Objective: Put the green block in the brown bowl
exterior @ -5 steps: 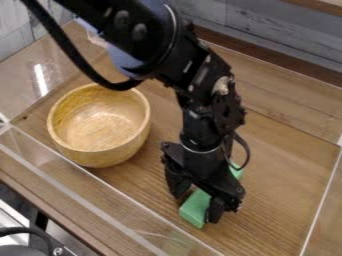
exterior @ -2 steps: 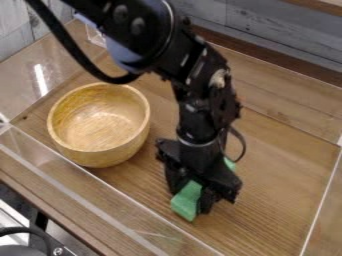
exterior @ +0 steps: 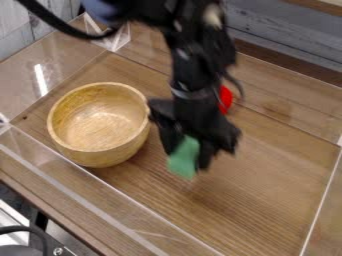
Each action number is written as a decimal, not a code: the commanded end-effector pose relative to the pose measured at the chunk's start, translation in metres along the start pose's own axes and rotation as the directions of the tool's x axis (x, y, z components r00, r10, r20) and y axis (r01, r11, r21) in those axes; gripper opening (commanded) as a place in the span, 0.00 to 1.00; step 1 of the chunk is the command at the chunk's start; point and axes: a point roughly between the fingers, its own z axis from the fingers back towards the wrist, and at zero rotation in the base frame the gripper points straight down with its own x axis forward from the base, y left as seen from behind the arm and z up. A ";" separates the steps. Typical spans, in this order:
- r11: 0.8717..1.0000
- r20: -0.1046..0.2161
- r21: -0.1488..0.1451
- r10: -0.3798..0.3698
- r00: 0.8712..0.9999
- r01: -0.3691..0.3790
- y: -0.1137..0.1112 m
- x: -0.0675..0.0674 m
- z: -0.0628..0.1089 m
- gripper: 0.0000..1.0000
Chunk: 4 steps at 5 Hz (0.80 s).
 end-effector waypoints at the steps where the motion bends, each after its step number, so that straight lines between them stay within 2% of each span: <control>1: 0.998 0.059 0.007 0.057 0.997 -0.058 0.028 0.016 0.018 0.00; 3: 0.999 0.044 0.002 0.051 0.998 -0.051 0.023 0.008 -0.015 0.00; 4: 0.998 0.040 0.003 0.069 0.997 -0.069 0.027 0.011 -0.014 0.00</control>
